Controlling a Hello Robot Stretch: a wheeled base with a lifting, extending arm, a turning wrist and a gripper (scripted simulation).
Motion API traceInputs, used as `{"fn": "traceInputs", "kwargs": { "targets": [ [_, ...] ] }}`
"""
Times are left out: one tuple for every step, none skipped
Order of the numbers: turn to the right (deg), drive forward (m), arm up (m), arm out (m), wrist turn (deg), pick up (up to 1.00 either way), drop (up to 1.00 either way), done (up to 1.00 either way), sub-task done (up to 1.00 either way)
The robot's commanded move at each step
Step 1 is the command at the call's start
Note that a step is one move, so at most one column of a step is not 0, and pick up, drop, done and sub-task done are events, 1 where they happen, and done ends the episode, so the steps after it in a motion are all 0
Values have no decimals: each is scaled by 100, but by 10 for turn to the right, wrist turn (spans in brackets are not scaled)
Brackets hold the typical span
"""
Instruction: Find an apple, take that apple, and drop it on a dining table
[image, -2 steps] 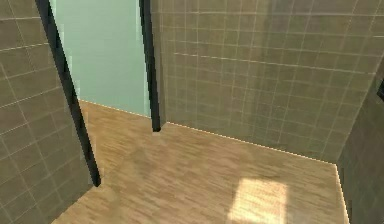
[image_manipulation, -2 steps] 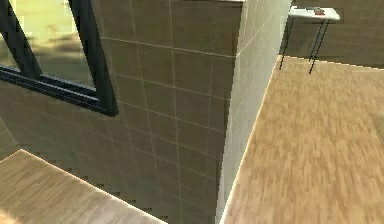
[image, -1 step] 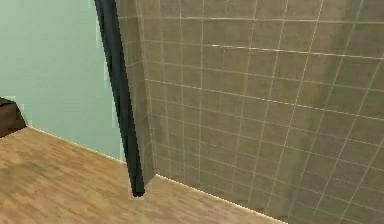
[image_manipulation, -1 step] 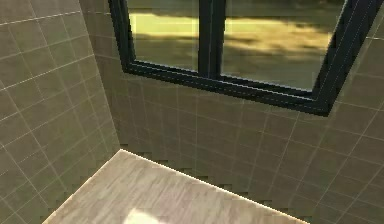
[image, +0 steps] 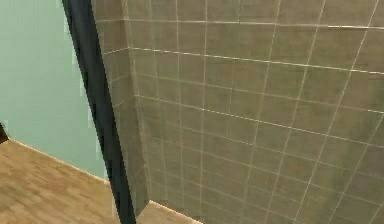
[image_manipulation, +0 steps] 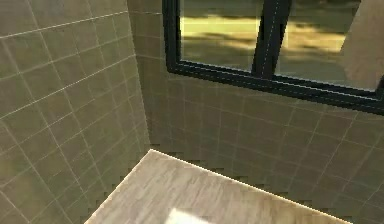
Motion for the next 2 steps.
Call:
{"fn": "traceInputs", "kwargs": {
  "targets": [
    [-420, 0, 0, 0, 0, 0, 0, 0, 0],
    [0, 50, 0, 0, 0, 0, 0, 0, 0]
  ]
}}
